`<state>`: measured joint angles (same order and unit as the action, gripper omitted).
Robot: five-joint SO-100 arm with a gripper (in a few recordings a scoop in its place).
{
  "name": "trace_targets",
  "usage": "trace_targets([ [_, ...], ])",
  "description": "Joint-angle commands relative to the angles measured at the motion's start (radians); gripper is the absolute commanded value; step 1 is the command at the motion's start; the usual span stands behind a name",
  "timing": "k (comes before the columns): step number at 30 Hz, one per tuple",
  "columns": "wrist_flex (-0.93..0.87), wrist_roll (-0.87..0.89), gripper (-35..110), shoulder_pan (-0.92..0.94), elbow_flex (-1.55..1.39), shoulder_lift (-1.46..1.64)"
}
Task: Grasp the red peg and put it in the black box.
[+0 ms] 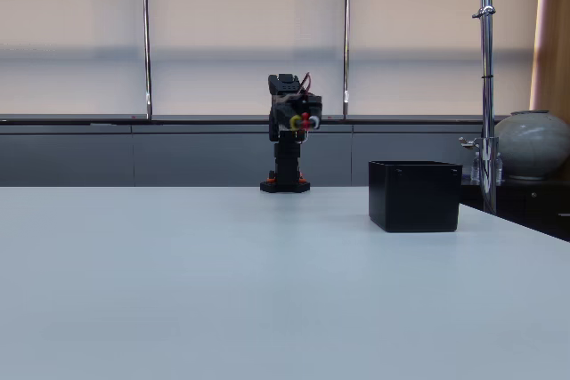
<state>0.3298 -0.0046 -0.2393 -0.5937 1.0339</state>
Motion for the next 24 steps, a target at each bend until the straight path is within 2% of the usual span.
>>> trace_targets([
  [1, 0.126, 0.014, 0, -0.091, -0.021, -0.017],
  [11, 0.256, 0.014, 0, -0.245, -0.044, 0.138],
  [24, 0.37, 0.002, 0, -0.31, -0.213, 0.459],
])
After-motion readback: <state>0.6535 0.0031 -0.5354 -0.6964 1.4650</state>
